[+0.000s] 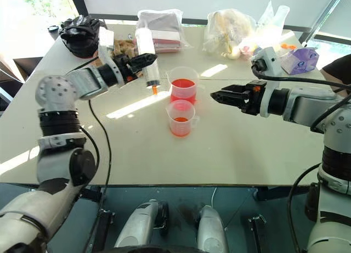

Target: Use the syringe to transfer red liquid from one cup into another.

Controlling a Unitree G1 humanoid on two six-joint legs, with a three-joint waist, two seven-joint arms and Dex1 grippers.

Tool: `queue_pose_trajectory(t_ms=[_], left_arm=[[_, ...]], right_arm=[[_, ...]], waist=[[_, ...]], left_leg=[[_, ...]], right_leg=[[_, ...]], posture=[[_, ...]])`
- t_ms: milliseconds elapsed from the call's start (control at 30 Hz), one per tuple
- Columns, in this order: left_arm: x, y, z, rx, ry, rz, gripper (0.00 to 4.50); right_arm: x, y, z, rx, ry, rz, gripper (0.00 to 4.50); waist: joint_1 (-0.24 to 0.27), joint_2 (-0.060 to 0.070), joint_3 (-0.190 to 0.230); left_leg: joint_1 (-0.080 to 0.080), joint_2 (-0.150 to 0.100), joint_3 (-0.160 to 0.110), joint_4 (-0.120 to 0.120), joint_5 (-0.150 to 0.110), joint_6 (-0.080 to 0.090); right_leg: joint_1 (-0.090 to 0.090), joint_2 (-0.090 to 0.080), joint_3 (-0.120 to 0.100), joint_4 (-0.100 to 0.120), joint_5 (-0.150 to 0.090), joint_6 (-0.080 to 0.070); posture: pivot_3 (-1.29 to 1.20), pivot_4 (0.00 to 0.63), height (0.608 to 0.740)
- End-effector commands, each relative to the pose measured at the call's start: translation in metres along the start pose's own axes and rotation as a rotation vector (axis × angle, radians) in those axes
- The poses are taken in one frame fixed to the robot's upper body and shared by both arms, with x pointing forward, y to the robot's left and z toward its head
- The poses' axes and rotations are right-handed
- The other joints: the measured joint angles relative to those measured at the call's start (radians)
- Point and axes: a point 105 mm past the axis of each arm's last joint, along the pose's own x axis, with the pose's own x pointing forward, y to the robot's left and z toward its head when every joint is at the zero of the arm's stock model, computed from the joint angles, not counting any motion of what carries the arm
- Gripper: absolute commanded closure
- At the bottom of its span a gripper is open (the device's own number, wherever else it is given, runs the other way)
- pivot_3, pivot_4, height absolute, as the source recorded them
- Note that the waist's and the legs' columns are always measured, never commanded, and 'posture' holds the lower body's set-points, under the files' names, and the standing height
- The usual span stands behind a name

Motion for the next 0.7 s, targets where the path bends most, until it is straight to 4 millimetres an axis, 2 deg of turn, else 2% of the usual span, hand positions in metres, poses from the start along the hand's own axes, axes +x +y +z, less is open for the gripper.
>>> queue_pose_trajectory(t_ms=[33,133,233,433,700], left_arm=[[-0.003,0.018,-0.023,0.0,0.161,0.133,3.12],[-0.003,0.03,-0.031,0.003,0.196,0.199,3.12],[0.0,0.037,-0.037,-0.001,0.215,0.226,3.12],[0.006,0.056,-0.066,0.013,0.342,0.343,3.12],[0.007,0.064,-0.071,-0.002,0.362,0.392,3.12]], right_arm=[[-0.007,0.019,0.0,-0.149,0.058,0.046,1.76],[-0.006,0.024,-0.015,-0.219,0.145,0.07,1.76],[-0.005,0.031,-0.021,-0.26,0.176,0.115,1.76],[-0.002,0.033,-0.018,-0.287,0.165,0.113,1.76],[-0.001,0.044,-0.011,-0.33,0.162,0.144,1.76]], waist=[[-0.001,0.0,0.0],[-0.001,-0.001,0.0],[-0.002,-0.001,0.0],[0.0,-0.001,0.0],[0.0,-0.001,0.0]], left_leg=[[0.0,0.0,0.0,0.0,0.0,0.0],[0.001,0.0,0.0,0.0,0.0,0.0],[0.001,0.0,0.0,0.0,0.0,-0.002],[0.001,0.0,0.0,0.0,0.0,-0.004],[0.003,0.0,-0.001,0.0,-0.001,-0.006]], right_leg=[[0.0,0.0,0.0,0.0,0.0,0.0],[0.001,0.0,0.0,-0.001,0.0,0.0],[0.001,0.0,0.0,-0.001,0.0,0.0],[0.0,-0.001,0.0,-0.001,0.0,0.0],[0.001,-0.004,0.001,-0.001,0.0,0.0]], posture=[[0.0,0.15,0.74],[0.0,0.15,0.74],[0.0,0.15,0.74],[0.0,0.15,0.74],[0.0,0.15,0.74]])
